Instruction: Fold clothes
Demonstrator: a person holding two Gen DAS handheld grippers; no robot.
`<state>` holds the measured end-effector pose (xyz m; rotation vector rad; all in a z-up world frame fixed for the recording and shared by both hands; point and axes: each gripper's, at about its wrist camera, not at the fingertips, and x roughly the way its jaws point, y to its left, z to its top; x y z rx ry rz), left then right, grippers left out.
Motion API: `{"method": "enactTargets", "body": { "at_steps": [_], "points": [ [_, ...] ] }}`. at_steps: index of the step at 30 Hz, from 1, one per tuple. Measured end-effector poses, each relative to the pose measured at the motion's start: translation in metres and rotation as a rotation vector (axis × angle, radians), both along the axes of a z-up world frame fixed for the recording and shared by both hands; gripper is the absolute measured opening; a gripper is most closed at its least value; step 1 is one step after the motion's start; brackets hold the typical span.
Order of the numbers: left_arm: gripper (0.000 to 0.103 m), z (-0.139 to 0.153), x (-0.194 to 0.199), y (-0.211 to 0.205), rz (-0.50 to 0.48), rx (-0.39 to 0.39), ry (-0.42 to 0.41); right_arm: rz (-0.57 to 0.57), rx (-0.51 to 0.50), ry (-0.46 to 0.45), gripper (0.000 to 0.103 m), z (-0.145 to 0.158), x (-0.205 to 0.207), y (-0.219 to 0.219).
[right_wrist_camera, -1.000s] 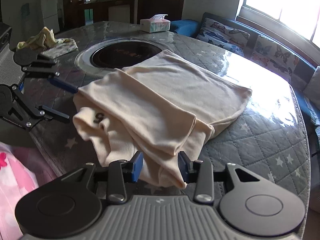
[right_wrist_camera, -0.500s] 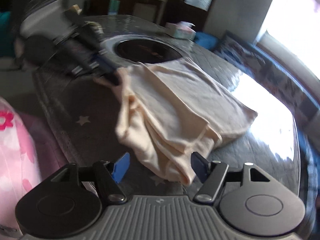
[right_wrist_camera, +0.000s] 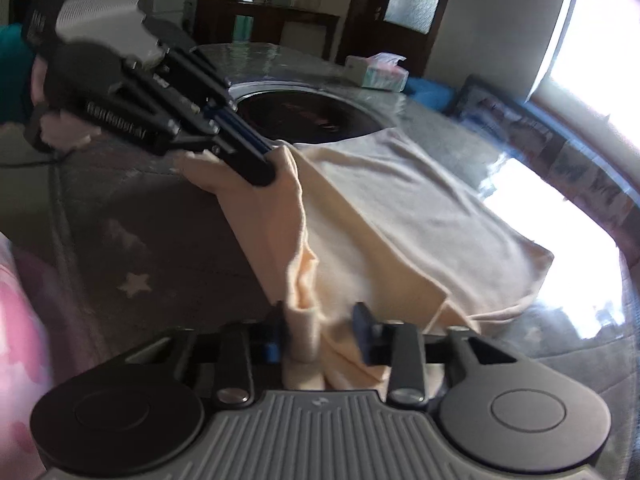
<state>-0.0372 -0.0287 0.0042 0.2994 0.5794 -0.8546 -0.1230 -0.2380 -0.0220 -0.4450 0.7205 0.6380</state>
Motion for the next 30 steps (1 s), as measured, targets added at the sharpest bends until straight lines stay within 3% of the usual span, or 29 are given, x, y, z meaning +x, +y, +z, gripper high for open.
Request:
{"method": "enactTargets", "body": {
  "at_steps": [3,8,12,15,17,19,24,30],
  "points": [
    [0.017,-0.005,-0.009,0.006,-0.012,0.017,-0.009,-0.007,0.025,0.039,0.014,0.005,0.006,-0.002],
    [0.042,-0.016,-0.023,0.015,-0.031,0.089,-0.044,-0.030,0.074,0.090,0.012,0.013,0.014,-0.007],
    [0.043,-0.026,-0.028,0.019,-0.026,0.157,-0.092,-0.047,0.093,0.087,0.012,0.019,0.016,-0.009],
    [0.039,-0.029,-0.026,0.023,-0.024,0.174,-0.110,-0.058,0.102,0.077,0.010,0.023,0.015,-0.009],
    [0.018,-0.029,-0.027,0.025,-0.031,0.172,-0.123,-0.064,0.105,0.070,0.010,0.024,0.012,-0.009],
    [0.010,-0.024,-0.029,0.029,-0.036,0.155,-0.124,-0.064,0.106,0.064,0.010,0.026,0.009,-0.009],
    [0.006,-0.003,-0.047,0.039,-0.067,0.092,-0.129,-0.044,0.113,0.049,0.009,0.042,-0.008,-0.011],
    [0.006,0.031,-0.084,0.055,-0.090,0.007,-0.079,-0.017,0.152,0.093,0.009,0.074,-0.042,-0.020]
  ]
}}
